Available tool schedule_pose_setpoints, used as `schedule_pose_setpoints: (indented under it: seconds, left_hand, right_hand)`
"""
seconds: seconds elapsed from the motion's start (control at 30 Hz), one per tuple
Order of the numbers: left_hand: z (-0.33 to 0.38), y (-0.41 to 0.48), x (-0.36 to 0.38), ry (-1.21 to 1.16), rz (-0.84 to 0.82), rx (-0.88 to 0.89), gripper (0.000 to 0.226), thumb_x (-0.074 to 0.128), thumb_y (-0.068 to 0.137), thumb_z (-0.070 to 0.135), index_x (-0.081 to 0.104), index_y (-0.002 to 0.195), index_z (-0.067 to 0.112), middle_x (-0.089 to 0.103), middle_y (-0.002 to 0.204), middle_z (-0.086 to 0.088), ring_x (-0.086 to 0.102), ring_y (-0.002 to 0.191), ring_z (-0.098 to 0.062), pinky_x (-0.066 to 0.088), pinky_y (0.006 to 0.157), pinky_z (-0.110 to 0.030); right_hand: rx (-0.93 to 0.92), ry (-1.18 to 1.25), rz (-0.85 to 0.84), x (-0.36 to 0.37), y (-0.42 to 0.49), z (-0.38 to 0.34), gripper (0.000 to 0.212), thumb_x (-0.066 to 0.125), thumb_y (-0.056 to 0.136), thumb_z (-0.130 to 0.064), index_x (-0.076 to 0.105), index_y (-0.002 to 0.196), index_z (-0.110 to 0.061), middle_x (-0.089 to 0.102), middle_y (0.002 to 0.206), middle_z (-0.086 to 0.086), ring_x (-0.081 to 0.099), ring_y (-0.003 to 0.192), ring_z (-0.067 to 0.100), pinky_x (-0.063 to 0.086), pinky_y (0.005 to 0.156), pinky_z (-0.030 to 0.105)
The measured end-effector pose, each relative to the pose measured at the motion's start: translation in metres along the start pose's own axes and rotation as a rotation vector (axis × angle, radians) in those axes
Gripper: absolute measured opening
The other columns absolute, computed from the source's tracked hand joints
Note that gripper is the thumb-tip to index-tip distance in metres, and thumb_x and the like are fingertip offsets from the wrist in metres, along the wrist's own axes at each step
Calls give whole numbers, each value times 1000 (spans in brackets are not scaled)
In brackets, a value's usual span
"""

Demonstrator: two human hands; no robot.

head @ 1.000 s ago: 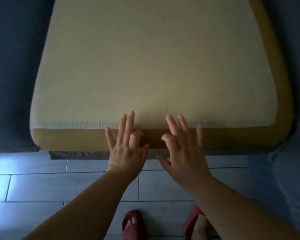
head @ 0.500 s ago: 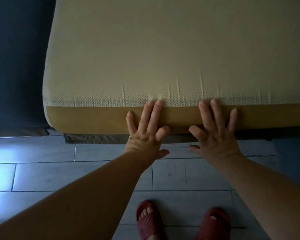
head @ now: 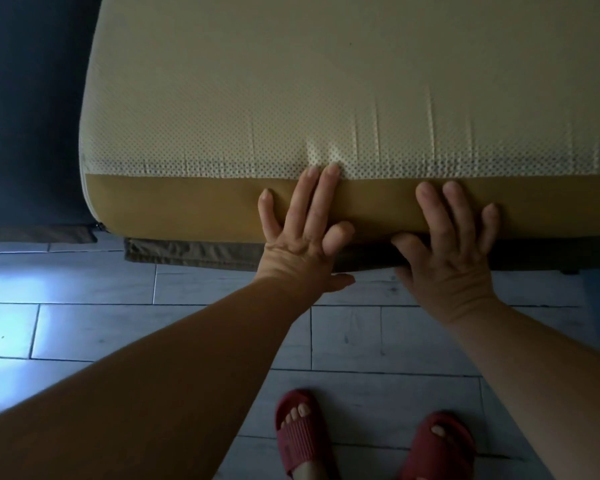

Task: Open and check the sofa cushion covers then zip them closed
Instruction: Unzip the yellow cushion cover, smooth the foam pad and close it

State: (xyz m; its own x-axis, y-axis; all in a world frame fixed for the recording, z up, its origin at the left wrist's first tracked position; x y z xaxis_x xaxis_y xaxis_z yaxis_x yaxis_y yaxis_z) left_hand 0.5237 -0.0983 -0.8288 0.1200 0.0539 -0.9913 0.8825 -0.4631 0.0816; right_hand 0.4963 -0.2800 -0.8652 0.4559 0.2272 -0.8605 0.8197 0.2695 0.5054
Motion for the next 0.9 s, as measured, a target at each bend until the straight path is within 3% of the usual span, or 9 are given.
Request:
schedule_pose_setpoints:
  seconds: [0.07,0.23,0.4,0.47,0.57,0.7,0.9]
  left_hand:
    - [2,0,-2,-1,-48,-15,92,75,45,73,29,107,24,-8,155,-15,-7,144,-35,7,105,-73]
    - [9,-1,-21,0,-209,-60,81,78,53,66,32,102,21,-19,155,-21,-13,144,-43,1,104,-76]
    - [16,-1,-63,18,-322,-84,18,70,81,40,58,91,30,-40,148,-18,-34,137,-41,-4,107,-72]
    - [10,4,-86,-30,-301,-82,7,64,87,28,59,82,31,-36,151,-14,-33,138,-39,-6,108,-70]
    - [-4,12,-139,-113,-255,-37,17,62,89,25,55,74,29,-23,157,-12,-24,142,-37,-6,110,-68]
    - [-26,26,-227,-58,-261,9,10,57,92,30,61,83,32,-15,158,-12,-16,144,-35,-1,110,-68]
    - [-57,56,-389,-37,-420,81,19,50,95,44,63,104,33,3,158,-6,-3,145,-31,3,113,-65]
  right_hand:
    - [57,34,-53,-11,1,-4,5,64,86,-18,60,83,-18,25,154,9,14,146,34,0,117,58]
    - [169,105,-199,-38,17,-11,17,66,85,-11,58,70,-14,29,157,9,14,148,33,5,117,59]
    - [225,199,-243,-74,38,-19,27,71,80,-1,54,63,-13,35,154,12,19,146,35,8,116,61]
    - [224,219,-269,-93,50,-22,26,66,82,-1,54,62,-13,33,155,12,18,147,35,9,115,62]
    - [192,218,-323,-139,79,-22,24,62,83,-3,53,64,-14,30,157,12,15,148,36,10,115,64]
    - [155,178,-423,-214,129,-26,18,68,86,-11,58,71,-15,25,159,13,12,149,35,10,114,64]
    - [57,83,-454,-351,223,-35,18,52,97,-34,63,93,-21,20,161,7,11,150,30,8,118,57]
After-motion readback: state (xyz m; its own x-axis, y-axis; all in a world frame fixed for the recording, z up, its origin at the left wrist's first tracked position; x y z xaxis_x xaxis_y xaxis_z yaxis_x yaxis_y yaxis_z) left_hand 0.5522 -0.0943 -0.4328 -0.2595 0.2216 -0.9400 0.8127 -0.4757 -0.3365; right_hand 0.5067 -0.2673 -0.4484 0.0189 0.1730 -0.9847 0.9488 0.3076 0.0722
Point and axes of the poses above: each hand's wrist, its own y-axis towards the middle knuckle, its own x-axis out of the palm, z = x × y, the point moved 4 cm from there along y, towards the middle knuckle
